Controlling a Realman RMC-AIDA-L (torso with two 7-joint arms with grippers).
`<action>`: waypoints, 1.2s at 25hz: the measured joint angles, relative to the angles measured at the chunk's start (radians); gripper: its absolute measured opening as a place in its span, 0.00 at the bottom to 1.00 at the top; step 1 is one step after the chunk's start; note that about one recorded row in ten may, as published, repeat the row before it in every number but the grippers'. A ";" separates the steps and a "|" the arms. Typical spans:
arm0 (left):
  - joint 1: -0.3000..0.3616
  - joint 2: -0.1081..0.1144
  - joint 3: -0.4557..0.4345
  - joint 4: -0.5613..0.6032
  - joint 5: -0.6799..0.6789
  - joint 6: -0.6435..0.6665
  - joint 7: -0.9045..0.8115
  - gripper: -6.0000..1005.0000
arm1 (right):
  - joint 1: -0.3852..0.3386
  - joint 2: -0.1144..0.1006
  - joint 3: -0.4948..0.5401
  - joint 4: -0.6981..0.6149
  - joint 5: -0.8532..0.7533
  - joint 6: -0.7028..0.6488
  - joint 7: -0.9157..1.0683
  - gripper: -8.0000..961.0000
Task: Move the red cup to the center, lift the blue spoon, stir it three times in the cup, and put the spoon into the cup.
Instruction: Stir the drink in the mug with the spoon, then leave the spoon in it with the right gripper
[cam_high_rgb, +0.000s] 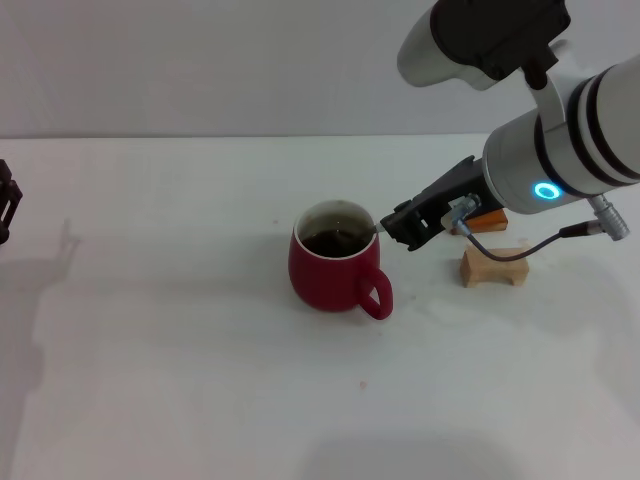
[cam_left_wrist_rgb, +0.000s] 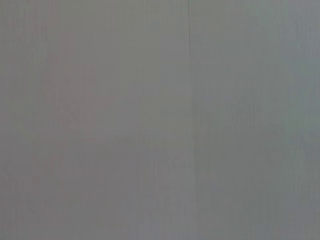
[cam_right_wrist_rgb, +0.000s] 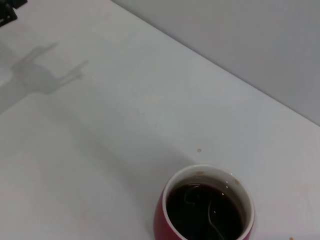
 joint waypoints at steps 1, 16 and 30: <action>0.000 0.000 0.000 0.000 0.000 0.000 0.000 0.84 | 0.002 0.000 0.000 -0.008 0.000 -0.003 0.000 0.14; 0.001 0.001 -0.001 -0.002 0.000 0.000 0.000 0.84 | 0.035 0.003 -0.054 -0.089 0.011 -0.046 -0.002 0.14; 0.004 0.000 -0.001 -0.003 0.000 0.001 0.000 0.84 | 0.080 0.000 -0.053 -0.169 0.016 -0.125 -0.024 0.14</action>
